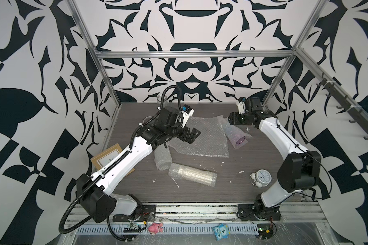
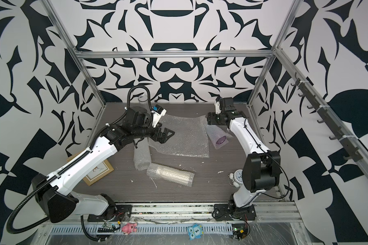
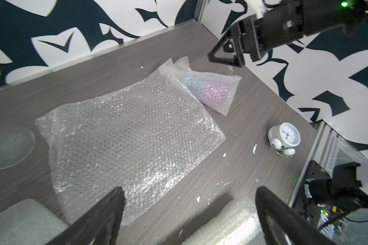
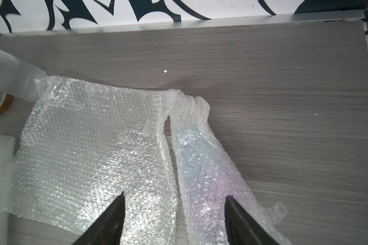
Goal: Unwrap the vase from the bubble wrap
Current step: Pick up the bubble wrap from the center of the board.
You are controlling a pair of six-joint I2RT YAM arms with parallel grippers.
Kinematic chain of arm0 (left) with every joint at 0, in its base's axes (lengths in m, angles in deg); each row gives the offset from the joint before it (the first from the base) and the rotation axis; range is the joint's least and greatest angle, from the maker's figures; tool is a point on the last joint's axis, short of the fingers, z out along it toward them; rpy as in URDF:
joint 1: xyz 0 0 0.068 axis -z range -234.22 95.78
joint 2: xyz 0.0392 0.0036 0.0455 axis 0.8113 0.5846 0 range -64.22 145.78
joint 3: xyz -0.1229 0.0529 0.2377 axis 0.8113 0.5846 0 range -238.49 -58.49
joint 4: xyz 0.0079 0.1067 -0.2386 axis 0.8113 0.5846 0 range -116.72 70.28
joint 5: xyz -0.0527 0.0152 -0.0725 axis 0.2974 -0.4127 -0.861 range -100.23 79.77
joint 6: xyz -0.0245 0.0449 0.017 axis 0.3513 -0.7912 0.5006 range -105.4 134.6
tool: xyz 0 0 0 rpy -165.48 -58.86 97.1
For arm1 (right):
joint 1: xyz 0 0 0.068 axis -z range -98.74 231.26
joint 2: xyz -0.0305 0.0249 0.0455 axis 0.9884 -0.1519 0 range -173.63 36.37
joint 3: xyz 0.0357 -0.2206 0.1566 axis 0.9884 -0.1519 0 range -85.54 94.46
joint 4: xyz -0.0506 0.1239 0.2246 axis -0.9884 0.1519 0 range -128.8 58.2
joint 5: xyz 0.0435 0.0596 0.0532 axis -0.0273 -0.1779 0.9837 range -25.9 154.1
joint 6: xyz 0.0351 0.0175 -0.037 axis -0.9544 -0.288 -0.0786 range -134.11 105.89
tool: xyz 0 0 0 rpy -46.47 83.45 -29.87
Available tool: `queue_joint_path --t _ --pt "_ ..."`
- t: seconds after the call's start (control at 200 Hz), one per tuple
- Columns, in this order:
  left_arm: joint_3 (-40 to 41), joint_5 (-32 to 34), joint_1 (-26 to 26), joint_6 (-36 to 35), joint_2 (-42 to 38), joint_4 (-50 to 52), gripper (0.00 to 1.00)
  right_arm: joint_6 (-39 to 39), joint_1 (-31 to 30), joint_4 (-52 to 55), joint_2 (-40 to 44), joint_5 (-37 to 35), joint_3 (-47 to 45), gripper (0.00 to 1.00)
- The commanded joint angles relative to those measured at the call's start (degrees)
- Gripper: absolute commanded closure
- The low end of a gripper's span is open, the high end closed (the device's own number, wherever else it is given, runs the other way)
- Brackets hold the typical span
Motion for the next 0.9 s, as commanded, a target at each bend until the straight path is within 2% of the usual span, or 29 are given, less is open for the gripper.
queue_joint_path --t 0.0,0.095,0.445,0.565,0.7,0.895 --pt "0.22 -6.44 0.06 -0.87 -1.14 -2.85 0.01 3.79 0.79 2.85 -3.67 1.19 6.10 0.21" --pt "1.58 -6.69 0.11 -2.19 -1.71 -3.57 0.01 5.86 1.51 5.35 -9.30 1.29 12.04 0.17" --pt "1.74 -7.50 0.13 -4.60 1.00 -3.51 0.01 13.61 2.43 16.76 -25.22 -1.05 31.58 0.16" --pt "1.93 -7.85 0.13 -3.99 1.43 -3.69 0.01 14.86 2.57 19.17 -27.65 -0.72 33.35 0.17" --pt "1.50 -8.02 0.10 -3.13 2.50 -3.44 0.01 15.99 2.55 19.49 -28.66 -1.20 31.28 0.19" --pt "1.01 -8.91 0.17 -2.44 2.90 -3.53 0.01 16.89 2.59 21.90 -30.82 2.09 30.50 0.21"
